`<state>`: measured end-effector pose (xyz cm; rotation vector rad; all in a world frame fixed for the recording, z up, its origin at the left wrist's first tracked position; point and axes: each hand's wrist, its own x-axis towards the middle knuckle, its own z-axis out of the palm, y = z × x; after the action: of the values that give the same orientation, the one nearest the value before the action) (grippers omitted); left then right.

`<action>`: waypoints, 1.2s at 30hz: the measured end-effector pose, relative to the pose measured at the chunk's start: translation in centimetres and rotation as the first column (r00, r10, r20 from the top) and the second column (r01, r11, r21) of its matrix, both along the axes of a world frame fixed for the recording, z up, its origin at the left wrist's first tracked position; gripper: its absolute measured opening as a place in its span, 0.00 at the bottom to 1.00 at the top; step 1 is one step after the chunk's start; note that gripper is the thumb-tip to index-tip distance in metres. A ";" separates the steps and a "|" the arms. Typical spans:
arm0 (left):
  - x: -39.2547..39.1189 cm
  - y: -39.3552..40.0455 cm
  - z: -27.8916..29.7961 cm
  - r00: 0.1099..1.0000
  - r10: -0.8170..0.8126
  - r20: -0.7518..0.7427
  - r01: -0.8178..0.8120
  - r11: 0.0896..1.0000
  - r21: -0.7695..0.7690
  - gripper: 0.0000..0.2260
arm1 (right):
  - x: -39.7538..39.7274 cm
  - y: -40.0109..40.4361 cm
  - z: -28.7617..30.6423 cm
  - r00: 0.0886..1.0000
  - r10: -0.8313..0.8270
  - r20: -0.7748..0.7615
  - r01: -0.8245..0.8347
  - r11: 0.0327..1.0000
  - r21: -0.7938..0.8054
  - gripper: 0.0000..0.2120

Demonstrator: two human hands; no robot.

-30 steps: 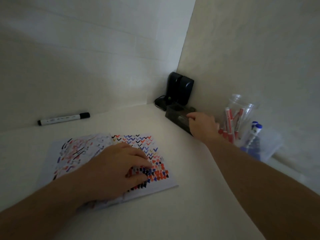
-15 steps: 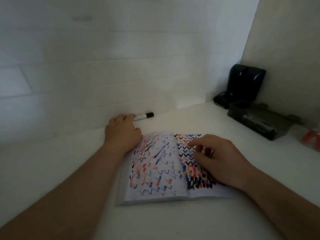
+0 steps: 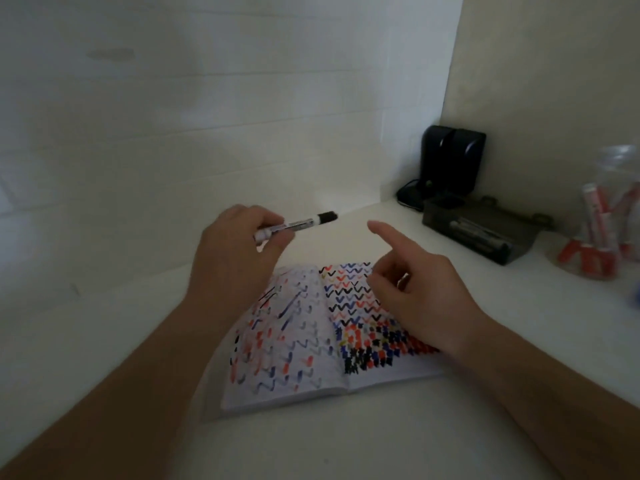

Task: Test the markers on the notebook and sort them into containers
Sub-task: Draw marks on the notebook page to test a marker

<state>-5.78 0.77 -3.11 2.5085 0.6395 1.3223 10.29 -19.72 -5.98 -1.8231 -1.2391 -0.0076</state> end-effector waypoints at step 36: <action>2.3 -8.3 -3.3 0.761 -0.559 -0.328 0.564 0.821 -0.091 0.08 | -1.5 -0.5 1.0 0.571 0.389 -0.723 -0.293 0.919 0.263 0.16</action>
<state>-3.49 -7.53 -6.42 2.6491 -0.0955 0.6768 8.79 -20.26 -4.93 -1.2062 -0.8969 0.8324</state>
